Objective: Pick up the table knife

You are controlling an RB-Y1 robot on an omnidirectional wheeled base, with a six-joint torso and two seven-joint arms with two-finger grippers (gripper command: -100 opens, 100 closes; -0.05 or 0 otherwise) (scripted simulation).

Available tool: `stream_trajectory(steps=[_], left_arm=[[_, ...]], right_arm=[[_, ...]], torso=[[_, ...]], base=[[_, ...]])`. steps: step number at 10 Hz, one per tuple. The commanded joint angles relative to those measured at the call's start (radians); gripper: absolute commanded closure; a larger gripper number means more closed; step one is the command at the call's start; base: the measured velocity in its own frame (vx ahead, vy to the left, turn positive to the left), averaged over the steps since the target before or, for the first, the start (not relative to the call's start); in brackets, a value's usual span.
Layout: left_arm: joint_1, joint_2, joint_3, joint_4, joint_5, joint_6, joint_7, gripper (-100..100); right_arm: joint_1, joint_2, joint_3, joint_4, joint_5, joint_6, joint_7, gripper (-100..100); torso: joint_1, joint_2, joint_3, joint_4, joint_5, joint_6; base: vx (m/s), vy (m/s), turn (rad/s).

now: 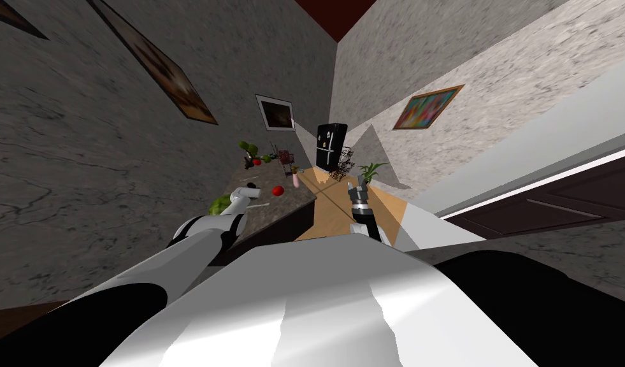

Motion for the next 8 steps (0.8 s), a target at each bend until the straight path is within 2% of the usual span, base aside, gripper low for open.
stream_trajectory(steps=[1,2,3,4,5,6,7,8], left_arm=[[-0.003,0.002,0.0,-0.001,0.001,0.033,0.0,-100],[-0.045,0.017,-0.002,0.044,0.0,0.073,0.0,-100],[-0.045,0.017,-0.002,0.061,0.0,0.088,0.0,-100],[-0.083,0.029,-0.004,0.1,-0.001,0.12,-0.001,-100],[-0.083,0.029,-0.004,0.12,-0.001,0.139,-0.001,-100],[-0.117,0.039,-0.006,0.147,-0.001,0.173,-0.001,-100],[-0.117,0.039,-0.006,0.176,-0.001,0.188,-0.001,-100],[-0.147,0.048,-0.008,0.21,-0.001,0.216,-0.001,-100]], right_arm=[[0.0,0.0,0.0,0.0,0.0,0.0,0.0,0],[0.0,0.0,0.0,0.0,0.0,0.0,0.0,0],[0.0,0.0,0.0,0.0,0.0,0.0,0.0,0],[0.0,0.0,0.0,0.0,0.0,0.0,0.0,0],[0.0,0.0,0.0,0.0,0.0,0.0,0.0,0],[0.0,0.0,0.0,0.0,0.0,0.0,0.0,0],[0.0,0.0,0.0,0.0,0.0,0.0,0.0,0],[0.0,0.0,0.0,0.0,0.0,0.0,0.0,0]], torso=[[0.0,0.0,0.0,0.0,0.0,0.0],[0.0,0.0,0.0,0.0,0.0,0.0],[0.0,0.0,0.0,0.0,0.0,0.0],[0.0,0.0,0.0,0.0,0.0,0.0],[0.0,0.0,0.0,0.0,0.0,0.0],[0.0,0.0,0.0,0.0,0.0,0.0],[-0.001,0.0,0.0,0.0,0.0,0.0],[0.0,0.0,0.0,0.0,0.0,0.0]], base=[[0.004,-0.005,0.002],[0.007,-0.012,-0.059],[0.01,-0.008,-0.048],[0.009,-0.01,-0.069],[0.01,-0.008,-0.039],[0.014,-0.013,-0.058],[0.011,-0.009,-0.04],[0.011,-0.01,-0.055]])
